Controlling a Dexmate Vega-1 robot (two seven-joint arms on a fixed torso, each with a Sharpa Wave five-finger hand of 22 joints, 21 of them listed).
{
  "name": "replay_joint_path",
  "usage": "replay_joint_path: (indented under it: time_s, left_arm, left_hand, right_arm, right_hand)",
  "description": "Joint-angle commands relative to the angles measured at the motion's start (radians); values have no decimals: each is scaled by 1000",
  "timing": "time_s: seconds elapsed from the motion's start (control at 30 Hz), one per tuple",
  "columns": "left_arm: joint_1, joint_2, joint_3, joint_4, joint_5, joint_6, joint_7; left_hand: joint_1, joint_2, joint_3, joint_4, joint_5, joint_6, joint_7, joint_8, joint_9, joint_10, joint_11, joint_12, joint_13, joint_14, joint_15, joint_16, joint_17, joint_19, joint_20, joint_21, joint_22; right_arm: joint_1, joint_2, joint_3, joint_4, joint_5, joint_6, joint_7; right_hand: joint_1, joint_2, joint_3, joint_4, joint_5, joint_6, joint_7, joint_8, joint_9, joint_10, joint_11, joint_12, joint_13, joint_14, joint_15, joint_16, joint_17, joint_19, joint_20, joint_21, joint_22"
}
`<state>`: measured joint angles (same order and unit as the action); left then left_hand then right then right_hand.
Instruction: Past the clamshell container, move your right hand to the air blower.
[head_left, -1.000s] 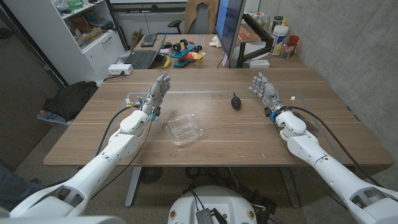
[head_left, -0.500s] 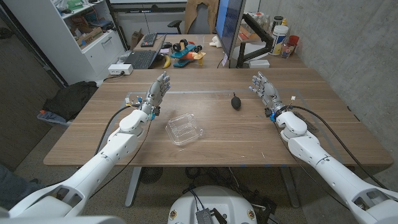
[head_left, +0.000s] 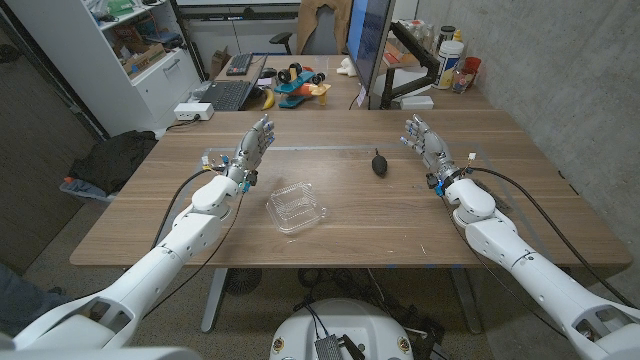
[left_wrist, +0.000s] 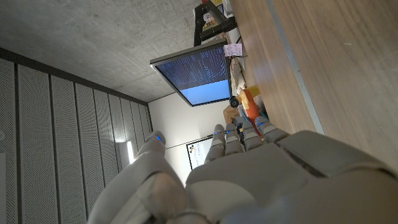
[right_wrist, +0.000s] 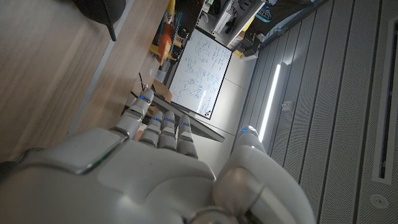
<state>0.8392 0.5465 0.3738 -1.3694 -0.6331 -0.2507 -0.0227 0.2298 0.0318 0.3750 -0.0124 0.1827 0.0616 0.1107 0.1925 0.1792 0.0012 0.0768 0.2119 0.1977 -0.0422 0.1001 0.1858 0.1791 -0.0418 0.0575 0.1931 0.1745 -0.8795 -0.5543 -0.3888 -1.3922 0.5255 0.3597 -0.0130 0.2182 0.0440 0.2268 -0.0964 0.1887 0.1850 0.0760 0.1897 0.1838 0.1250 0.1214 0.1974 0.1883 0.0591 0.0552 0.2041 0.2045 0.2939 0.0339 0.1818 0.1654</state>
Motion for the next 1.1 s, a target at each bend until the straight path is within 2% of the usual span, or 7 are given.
replay_joint_path:
  time_s: [0.03,1.1]
  left_arm:
    - [-3,-2,2,0,3,-5,-4]
    - [0,1,-1,-1,7,-15,-4]
  left_hand:
    - [5,7,5,-5,5,10,0,4,2,4,3,6,1,4,1,4,4,0,8,4,3]
    - [4,10,3,-9,4,16,-1,2,2,7,4,7,2,4,1,4,4,-1,11,3,3]
  right_arm:
    - [4,-23,-8,-26,-85,7,-52]
    - [23,-43,-30,-47,-228,37,-110]
  right_hand:
    - [13,0,1,-7,3,4,-7,9,5,11,-2,6,5,7,-2,3,2,-7,3,4,5]
    - [32,6,5,-19,3,3,-30,7,5,-1,-9,1,5,-10,-8,-4,-1,-31,5,1,5]
